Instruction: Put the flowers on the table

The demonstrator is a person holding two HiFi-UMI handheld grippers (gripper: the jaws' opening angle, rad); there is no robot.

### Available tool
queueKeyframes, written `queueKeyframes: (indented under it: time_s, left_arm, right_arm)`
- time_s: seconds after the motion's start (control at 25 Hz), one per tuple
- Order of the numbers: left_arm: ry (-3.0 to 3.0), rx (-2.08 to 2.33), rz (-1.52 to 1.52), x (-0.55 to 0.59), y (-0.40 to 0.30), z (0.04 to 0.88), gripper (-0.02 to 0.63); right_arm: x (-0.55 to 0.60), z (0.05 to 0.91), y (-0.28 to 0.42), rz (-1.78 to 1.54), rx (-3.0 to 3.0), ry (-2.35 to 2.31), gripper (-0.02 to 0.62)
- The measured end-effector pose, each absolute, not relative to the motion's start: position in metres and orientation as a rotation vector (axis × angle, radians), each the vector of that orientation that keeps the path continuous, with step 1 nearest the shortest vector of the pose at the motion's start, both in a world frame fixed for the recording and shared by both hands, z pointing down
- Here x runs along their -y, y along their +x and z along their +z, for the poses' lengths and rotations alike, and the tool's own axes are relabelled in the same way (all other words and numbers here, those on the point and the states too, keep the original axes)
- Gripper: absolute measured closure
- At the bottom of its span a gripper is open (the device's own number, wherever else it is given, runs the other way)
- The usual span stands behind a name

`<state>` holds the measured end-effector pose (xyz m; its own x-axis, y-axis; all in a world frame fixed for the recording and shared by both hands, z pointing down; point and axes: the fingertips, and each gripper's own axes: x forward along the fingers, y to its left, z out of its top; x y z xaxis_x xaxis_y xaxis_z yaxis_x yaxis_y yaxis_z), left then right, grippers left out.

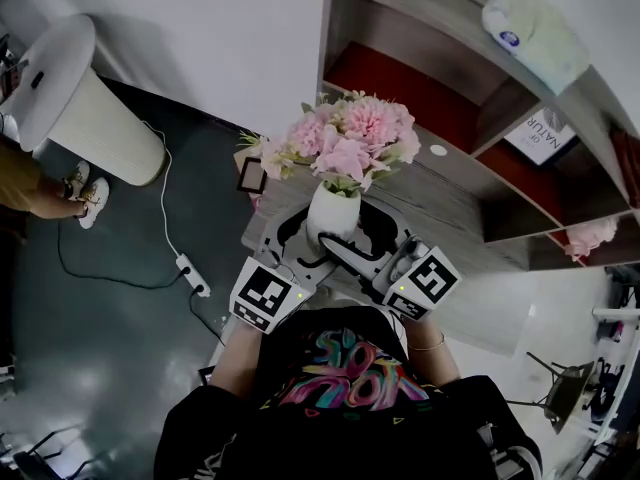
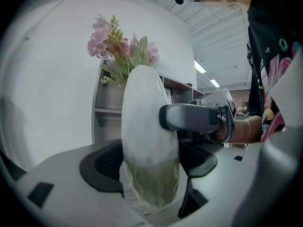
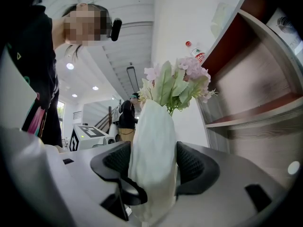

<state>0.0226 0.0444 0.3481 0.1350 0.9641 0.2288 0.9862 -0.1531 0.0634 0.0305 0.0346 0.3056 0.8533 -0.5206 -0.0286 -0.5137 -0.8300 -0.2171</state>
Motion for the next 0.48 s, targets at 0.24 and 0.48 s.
queueKeyframes:
  time_s: [0.24,0.48]
  left_arm:
    - [-2.231,2.040,-0.312,-0.0428,0.0233,0.3465,0.239]
    - [-2.196,2.053,-0.322,-0.0437,0.0271,0.3553,0.239]
  right_arm:
    - [-0.0330,0.3043,0.0318,-0.044,-0.712,-2.842,0.273]
    - [-0.0316,0.3051,0.0370,-0.018,-0.694,-2.817,0.273]
